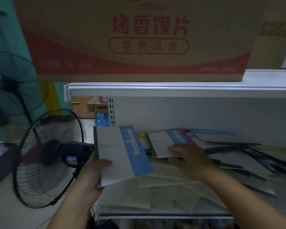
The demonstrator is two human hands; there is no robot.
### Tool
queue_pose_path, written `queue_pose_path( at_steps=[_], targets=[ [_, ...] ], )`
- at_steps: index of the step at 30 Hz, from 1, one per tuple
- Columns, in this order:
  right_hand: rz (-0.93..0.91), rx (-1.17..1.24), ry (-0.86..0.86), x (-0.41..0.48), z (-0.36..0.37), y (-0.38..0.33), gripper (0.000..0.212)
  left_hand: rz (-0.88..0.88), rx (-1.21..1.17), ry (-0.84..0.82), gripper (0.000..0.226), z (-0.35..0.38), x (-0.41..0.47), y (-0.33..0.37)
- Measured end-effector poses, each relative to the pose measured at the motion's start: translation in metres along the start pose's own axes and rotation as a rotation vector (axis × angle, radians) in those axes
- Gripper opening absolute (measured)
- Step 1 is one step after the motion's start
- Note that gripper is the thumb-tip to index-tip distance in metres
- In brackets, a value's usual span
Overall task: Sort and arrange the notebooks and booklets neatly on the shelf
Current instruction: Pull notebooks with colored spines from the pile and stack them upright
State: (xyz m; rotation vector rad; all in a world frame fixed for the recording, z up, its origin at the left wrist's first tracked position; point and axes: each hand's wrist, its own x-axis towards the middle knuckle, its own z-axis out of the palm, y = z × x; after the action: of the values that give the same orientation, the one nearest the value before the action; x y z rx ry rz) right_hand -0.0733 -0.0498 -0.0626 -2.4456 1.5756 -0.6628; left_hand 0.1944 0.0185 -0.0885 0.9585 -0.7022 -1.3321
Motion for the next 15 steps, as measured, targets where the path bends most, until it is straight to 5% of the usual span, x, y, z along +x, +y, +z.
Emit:
queue_pose_path(
  at_steps=[3, 7, 15],
  targets=[
    [0.053, 0.104, 0.120, 0.002, -0.003, -0.005, 0.026, 0.013, 0.035, -0.027, 0.072, 0.002, -0.009, -0.001],
    [0.055, 0.000, 0.280, -0.002, -0.006, -0.011, 0.023, 0.025, 0.061, -0.012, 0.062, 0.011, -0.014, -0.007],
    [0.039, 0.128, 0.049, 0.002, 0.000, -0.001, 0.025, 0.037, 0.017, 0.024, 0.058, 0.025, -0.020, -0.016]
  ],
)
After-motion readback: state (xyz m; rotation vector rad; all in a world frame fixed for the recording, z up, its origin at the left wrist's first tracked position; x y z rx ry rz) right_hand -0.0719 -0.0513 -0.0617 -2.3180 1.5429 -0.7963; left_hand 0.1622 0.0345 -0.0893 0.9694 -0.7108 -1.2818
